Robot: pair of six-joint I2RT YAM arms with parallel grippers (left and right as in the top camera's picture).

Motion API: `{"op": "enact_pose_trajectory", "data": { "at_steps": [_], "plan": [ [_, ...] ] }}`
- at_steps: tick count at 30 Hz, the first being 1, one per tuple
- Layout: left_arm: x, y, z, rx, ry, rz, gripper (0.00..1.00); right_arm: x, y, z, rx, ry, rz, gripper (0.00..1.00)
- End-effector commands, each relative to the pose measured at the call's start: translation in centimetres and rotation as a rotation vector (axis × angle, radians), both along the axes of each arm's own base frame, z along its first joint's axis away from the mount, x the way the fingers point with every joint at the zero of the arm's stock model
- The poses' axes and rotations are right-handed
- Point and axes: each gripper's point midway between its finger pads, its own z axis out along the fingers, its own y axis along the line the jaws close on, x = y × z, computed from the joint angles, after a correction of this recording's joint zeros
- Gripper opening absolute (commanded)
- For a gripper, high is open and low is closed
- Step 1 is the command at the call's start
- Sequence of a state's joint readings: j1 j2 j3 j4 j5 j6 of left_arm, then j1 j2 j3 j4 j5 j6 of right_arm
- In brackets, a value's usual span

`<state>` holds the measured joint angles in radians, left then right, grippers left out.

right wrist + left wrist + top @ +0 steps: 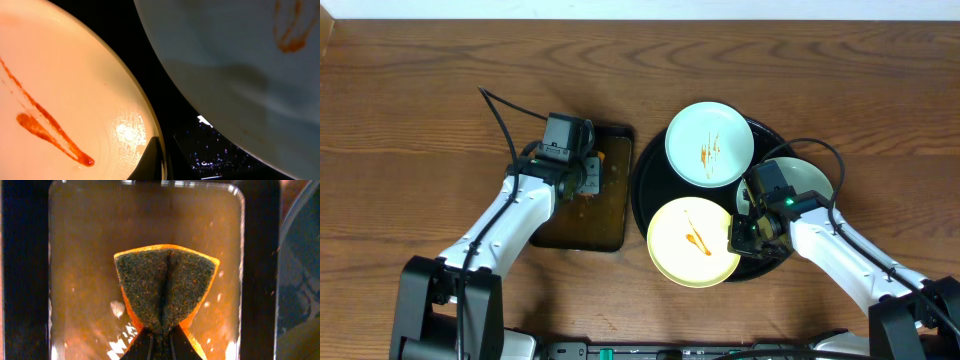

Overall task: Clean dirty plates on tray and stack at the side
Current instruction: 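Lift the sponge out of the soapy water with the left gripper, then carry the sponge over to the yellow plate with the left gripper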

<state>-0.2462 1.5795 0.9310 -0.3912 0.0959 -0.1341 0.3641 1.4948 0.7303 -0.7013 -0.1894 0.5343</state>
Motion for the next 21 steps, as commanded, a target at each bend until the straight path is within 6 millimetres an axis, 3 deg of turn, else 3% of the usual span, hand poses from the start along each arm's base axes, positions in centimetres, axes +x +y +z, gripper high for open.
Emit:
{"op": "enact_pose_trajectory", "data": {
  "at_steps": [1, 9, 21],
  "plan": [
    [-0.3, 0.0, 0.2, -0.002, 0.015, 0.005, 0.08, 0.3, -0.2, -0.1, -0.025, -0.011, -0.001, 0.01],
    [-0.8, 0.1, 0.0, 0.003, 0.036, 0.005, 0.08, 0.3, -0.2, -0.1, -0.024, -0.012, -0.001, 0.01],
    [-1.5, -1.6, 0.0, -0.090, 0.069, -0.039, 0.08, 0.3, -0.2, -0.1, -0.024, -0.012, -0.001, 0.01]
  ]
}}
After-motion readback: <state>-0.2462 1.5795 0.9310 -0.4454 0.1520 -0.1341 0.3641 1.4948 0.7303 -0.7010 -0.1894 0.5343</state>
